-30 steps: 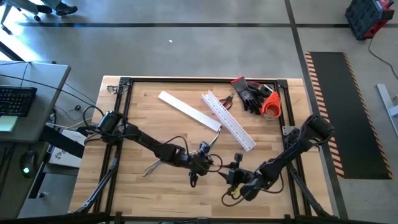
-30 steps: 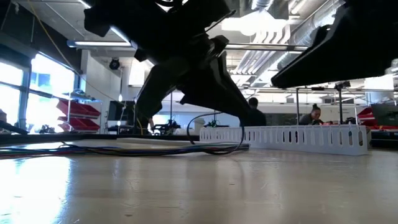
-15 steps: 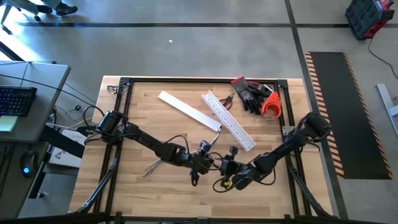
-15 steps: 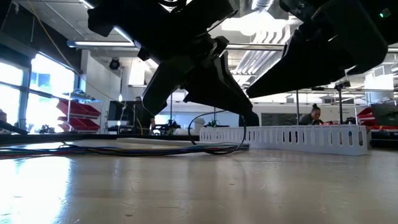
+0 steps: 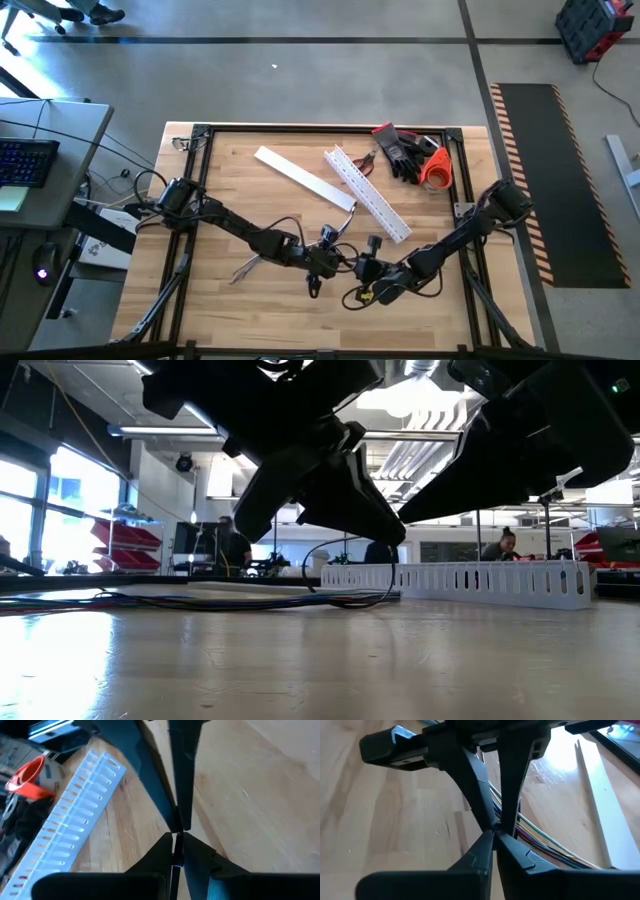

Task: Ziptie cables
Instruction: Wrap the colored cables with the black zip tie

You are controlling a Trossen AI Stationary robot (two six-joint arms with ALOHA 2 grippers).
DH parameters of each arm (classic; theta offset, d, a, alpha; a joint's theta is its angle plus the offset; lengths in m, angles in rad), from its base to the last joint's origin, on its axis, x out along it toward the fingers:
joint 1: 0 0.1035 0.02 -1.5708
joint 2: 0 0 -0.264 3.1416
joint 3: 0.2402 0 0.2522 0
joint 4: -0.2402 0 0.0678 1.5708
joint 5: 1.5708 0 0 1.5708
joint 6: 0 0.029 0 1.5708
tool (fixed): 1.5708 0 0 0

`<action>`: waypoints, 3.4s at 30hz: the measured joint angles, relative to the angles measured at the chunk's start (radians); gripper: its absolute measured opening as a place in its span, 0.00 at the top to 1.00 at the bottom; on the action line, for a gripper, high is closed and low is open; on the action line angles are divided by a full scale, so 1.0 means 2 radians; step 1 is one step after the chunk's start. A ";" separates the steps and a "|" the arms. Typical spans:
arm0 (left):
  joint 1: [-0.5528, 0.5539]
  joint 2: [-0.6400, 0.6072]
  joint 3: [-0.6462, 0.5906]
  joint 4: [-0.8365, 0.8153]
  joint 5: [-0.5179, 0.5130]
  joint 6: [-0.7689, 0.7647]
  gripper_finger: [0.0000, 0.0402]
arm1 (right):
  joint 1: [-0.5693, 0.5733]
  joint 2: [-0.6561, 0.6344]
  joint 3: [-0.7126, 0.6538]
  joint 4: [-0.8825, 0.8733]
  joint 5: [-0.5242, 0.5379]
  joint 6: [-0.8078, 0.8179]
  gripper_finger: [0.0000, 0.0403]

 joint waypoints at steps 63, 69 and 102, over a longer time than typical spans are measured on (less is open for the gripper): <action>0.018 -0.043 -0.001 -0.114 0.040 0.009 1.00 | 0.049 0.000 -0.058 -0.018 0.050 0.048 1.00; 0.018 -0.043 -0.001 -0.103 0.040 0.012 1.00 | 0.054 0.001 -0.071 0.041 0.069 0.062 1.00; 0.017 -0.045 -0.001 -0.092 0.054 -0.009 1.00 | -0.021 0.043 -0.014 0.104 0.007 -0.102 0.99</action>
